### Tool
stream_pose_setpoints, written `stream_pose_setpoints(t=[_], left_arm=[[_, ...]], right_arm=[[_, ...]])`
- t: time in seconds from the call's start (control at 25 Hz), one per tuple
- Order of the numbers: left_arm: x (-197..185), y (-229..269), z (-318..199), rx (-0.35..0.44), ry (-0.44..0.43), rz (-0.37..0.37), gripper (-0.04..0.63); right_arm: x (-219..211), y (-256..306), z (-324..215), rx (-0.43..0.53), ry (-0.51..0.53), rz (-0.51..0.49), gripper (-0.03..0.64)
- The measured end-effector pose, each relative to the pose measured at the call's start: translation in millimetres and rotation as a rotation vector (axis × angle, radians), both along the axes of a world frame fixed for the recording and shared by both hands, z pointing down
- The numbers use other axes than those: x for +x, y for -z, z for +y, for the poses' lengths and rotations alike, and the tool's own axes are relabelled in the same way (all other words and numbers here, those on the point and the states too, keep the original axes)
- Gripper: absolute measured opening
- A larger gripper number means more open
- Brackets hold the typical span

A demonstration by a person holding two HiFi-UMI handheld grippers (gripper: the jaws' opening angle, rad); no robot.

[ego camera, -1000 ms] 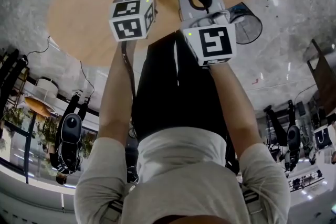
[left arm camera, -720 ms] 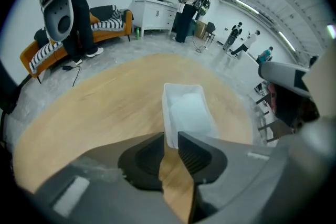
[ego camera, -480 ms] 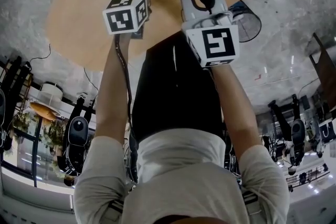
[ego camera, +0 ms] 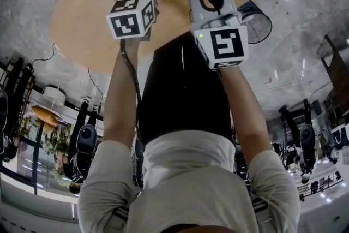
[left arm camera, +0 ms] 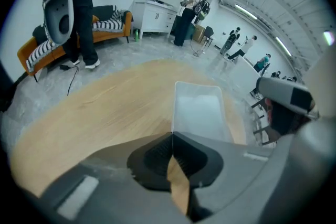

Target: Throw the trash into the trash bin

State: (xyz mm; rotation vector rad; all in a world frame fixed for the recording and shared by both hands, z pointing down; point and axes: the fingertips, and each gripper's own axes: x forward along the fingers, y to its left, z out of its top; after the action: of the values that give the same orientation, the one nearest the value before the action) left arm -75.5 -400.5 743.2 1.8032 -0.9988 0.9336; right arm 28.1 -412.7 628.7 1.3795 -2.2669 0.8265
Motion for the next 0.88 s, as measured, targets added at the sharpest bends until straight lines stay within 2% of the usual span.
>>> stream_pose_setpoints(t=[0.16, 0.32, 0.6, 0.88], left_arm=[[-6.7, 48.1, -20.0, 0.100, 0.051, 0.037, 0.020], [-10.8, 114.6, -30.5, 0.195, 0.110, 0.083, 0.020], [-14.3, 230.3, -24.0, 0.351, 0.094, 0.086, 0.020], [-16.6, 336.8, -9.2, 0.527, 0.090, 0.139, 0.020]], right_arm=[[-14.5, 29.2, -1.9, 0.024, 0.047, 0.026, 0.008], [-31.8, 84.3, -4.2, 0.086, 0.081, 0.047, 0.008], [-61.5, 197.1, 6.3, 0.206, 0.125, 0.093, 0.008], [-56.5, 291.1, 23.6, 0.319, -0.005, 0.122, 0.008]])
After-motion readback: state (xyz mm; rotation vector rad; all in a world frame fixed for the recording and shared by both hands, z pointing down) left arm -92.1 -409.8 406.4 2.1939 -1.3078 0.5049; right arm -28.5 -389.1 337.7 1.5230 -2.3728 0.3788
